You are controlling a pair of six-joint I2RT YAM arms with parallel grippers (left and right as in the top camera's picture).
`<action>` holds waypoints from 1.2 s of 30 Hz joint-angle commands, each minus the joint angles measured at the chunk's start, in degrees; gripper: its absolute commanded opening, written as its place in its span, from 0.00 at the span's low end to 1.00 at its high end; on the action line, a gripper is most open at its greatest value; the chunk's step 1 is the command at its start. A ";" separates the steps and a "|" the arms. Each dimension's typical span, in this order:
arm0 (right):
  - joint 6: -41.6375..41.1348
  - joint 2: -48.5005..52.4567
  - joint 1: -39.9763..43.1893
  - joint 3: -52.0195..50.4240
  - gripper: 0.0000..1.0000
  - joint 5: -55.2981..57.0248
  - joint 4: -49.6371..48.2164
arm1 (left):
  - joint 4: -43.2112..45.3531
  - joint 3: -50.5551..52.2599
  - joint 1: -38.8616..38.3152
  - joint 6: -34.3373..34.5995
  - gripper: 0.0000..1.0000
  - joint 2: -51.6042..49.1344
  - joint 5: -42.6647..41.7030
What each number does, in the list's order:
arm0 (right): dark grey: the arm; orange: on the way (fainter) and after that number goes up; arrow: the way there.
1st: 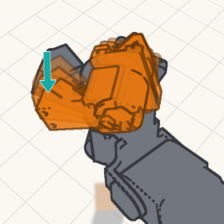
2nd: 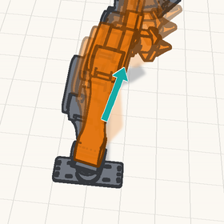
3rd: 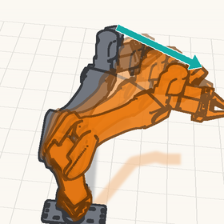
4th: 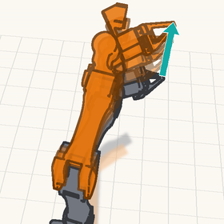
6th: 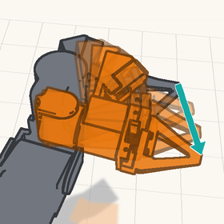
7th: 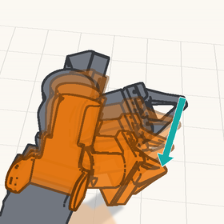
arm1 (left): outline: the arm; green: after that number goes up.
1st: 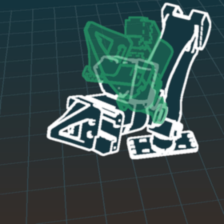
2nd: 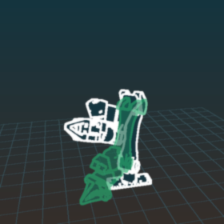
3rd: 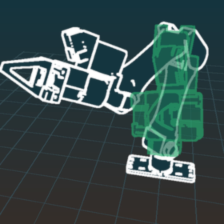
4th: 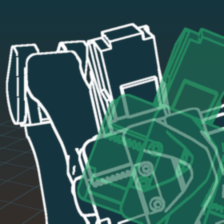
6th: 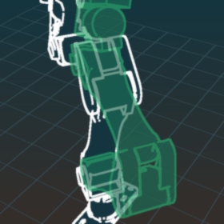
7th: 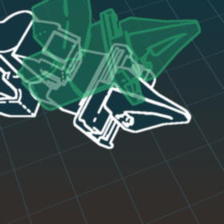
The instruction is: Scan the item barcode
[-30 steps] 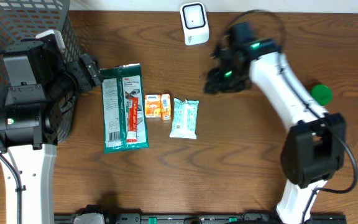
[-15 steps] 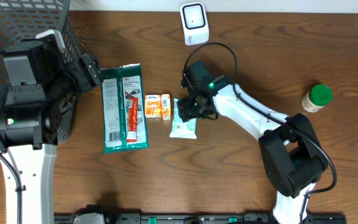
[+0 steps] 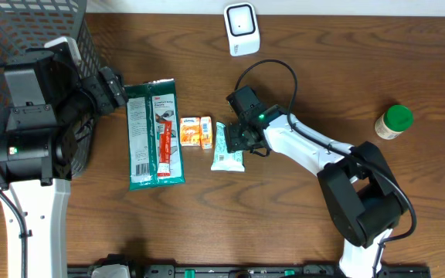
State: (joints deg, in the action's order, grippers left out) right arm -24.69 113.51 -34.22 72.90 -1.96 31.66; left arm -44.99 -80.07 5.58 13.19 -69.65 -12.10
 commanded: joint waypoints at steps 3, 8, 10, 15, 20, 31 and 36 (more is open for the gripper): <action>-1.44 -0.68 2.27 -1.40 0.66 8.55 3.06 | 0.00 -0.31 0.28 -0.70 0.87 0.04 -0.35; -0.24 -3.30 5.68 -1.40 0.67 9.66 6.71 | 0.00 -0.31 0.28 -0.70 0.87 0.04 -0.35; 0.81 -4.81 7.30 -1.40 0.68 9.62 8.09 | 0.00 -0.31 0.28 -0.70 0.87 0.04 -0.35; 3.37 -8.13 9.84 -1.40 0.69 8.41 9.51 | 0.00 -0.31 0.28 -0.70 0.87 0.04 -0.35; 3.28 -11.74 10.73 -1.40 0.73 2.93 9.44 | 0.00 -0.31 0.28 -0.70 0.87 0.04 -0.35; -4.07 -10.40 10.01 -1.46 0.87 -1.33 9.40 | 0.00 -0.31 0.28 -0.70 0.87 0.04 -0.35; -5.55 -6.36 10.14 -1.46 0.89 -1.42 7.72 | 0.00 -0.31 0.28 -0.70 0.87 0.04 -0.35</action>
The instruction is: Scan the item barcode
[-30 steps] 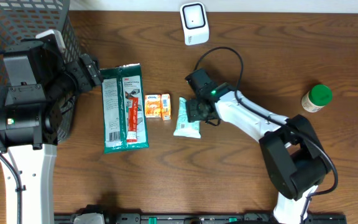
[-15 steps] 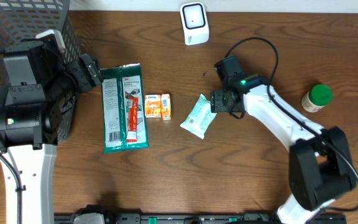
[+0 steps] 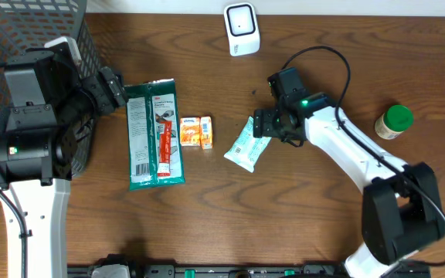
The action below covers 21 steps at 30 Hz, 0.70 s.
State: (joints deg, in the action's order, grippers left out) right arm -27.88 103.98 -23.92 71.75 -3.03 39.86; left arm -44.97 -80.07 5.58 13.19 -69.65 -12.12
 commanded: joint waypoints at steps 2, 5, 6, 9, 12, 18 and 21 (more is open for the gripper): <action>-2.49 4.92 -0.17 -0.31 0.89 -0.61 -1.11 | -0.02 -0.31 0.28 -0.70 0.87 0.04 -0.33; -3.41 7.32 -0.28 -0.31 0.89 -1.20 -1.49 | -0.02 -0.31 0.28 -0.70 0.87 0.04 -0.33; -3.41 8.39 -0.31 -0.31 0.89 -1.66 -1.79 | -0.02 -0.31 0.28 -0.70 0.87 0.04 -0.33; -3.34 10.58 -0.35 -0.31 0.84 -3.19 -3.43 | -0.02 -0.31 0.28 -0.70 0.87 0.04 -0.33; -3.34 11.96 -0.37 -0.31 0.70 -6.43 -5.42 | -0.02 -0.31 0.28 -0.70 0.87 0.04 -0.33; -3.34 12.07 -0.39 -0.28 0.42 -14.69 -9.49 | -0.02 -0.31 0.28 -0.70 0.87 0.04 -0.33; -3.13 12.07 0.37 -0.28 0.33 -16.24 -9.51 | -0.02 -0.31 0.28 -0.70 0.87 0.04 -0.33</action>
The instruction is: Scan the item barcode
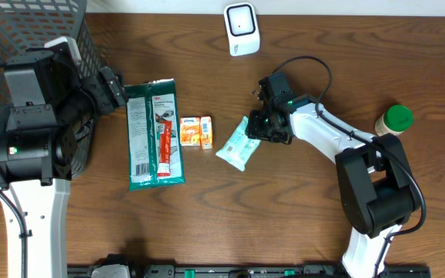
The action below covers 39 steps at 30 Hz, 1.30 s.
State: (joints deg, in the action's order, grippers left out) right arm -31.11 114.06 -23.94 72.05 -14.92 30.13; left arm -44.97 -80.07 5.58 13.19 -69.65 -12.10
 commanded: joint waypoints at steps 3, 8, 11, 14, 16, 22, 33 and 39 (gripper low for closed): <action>1.36 1.97 1.01 -0.59 0.25 -5.11 0.48 | -0.02 -0.31 0.28 -0.70 0.87 0.04 -0.35; 1.36 1.99 1.14 -0.61 0.43 -5.07 1.40 | -0.02 -0.31 0.28 -0.70 0.87 0.04 -0.35; 1.36 1.99 1.14 -0.61 0.45 -4.63 1.57 | -0.02 -0.31 0.28 -0.70 0.87 0.04 -0.35; 0.66 2.01 0.74 -0.61 0.45 -2.34 1.55 | -0.02 -0.31 0.28 -0.70 0.87 0.04 -0.35; -0.85 2.12 0.15 -0.61 0.44 -0.24 1.53 | -0.02 -0.31 0.28 -0.70 0.87 0.04 -0.35; -1.46 2.25 -2.27 -0.61 0.35 2.75 1.53 | -0.02 -0.31 0.28 -0.70 0.87 0.04 -0.35; 10.54 -3.50 0.04 -0.59 0.01 -0.48 4.11 | -0.02 -0.31 0.28 -0.70 0.87 0.04 -0.35; 21.29 -13.68 6.75 -0.59 0.01 -1.05 10.99 | -0.02 -0.31 0.28 -0.70 0.87 0.04 -0.35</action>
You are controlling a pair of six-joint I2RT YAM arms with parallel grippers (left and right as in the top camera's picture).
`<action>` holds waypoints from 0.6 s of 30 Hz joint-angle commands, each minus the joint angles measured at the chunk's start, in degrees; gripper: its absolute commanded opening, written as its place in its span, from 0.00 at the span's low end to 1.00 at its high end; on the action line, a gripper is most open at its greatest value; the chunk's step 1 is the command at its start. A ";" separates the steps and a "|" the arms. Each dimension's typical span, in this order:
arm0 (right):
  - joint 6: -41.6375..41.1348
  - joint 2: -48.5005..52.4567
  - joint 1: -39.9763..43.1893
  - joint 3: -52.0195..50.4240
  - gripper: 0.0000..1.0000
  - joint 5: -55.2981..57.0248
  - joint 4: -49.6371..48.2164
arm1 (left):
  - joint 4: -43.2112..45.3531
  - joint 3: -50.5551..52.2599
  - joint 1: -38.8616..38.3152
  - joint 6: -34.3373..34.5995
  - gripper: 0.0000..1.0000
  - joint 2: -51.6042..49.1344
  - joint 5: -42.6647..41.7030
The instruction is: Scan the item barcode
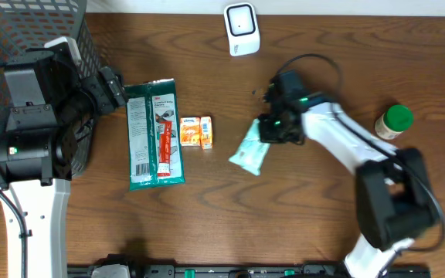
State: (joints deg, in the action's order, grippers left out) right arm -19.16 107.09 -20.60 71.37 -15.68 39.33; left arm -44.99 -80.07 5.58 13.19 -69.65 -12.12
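My right gripper [267,133] is shut on one end of a small pale-green tissue pack [249,151], held tilted and blurred over the middle of the table. The white barcode scanner [242,28] stands at the back edge, well behind the pack. A small orange-and-white box [197,131] and a long green packet [154,133] lie on the table to the left. At the left, my left gripper [119,87] rests beside the green packet's top corner; its jaws cannot be made out.
A dark wire basket [22,31] fills the back-left corner. A green-capped jar [394,122] stands at the right. The right arm's black cable arcs above its wrist.
The right gripper moved slightly right and toward the front with the tissue pack, which now shows its plain pale side and is blurred. The left arm stayed put.
The right gripper was first down on the tissue pack lying beside the orange box. Then it held the pack lifted to the right, printed side up. It shifted back left, and now the pack is turned over in the gripper, away from the other items.
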 commanded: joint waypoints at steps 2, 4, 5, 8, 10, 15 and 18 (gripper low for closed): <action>14.10 -8.90 4.94 0.09 0.01 -0.26 4.15 | 0.00 -0.31 0.28 -0.70 0.87 0.04 -0.33; 17.35 -9.40 5.57 0.09 0.01 -0.26 5.42 | 0.00 -0.31 0.28 -0.70 0.87 0.04 -0.33; 18.60 -9.35 5.57 0.07 0.01 -0.26 5.90 | 0.00 -0.31 0.28 -0.70 0.87 0.04 -0.33; 19.21 -8.37 5.27 -0.37 0.01 -0.24 6.10 | 0.00 -0.31 0.28 -0.70 0.87 0.04 -0.33; 19.21 -7.37 5.20 -0.96 0.01 -0.26 5.44 | 0.00 -0.31 0.28 -0.70 0.87 0.04 -0.33; 19.23 -2.51 4.63 -2.54 0.01 -0.24 1.07 | 0.00 -0.31 0.28 -0.70 0.87 0.04 -0.33; 19.19 -0.52 4.66 -2.54 0.15 -0.24 0.48 | 0.00 -0.31 0.28 -0.70 0.87 0.04 -0.33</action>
State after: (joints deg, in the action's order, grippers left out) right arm -1.06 104.42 -15.35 69.41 -15.42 40.23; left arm -44.99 -80.07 5.58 13.19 -69.65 -12.12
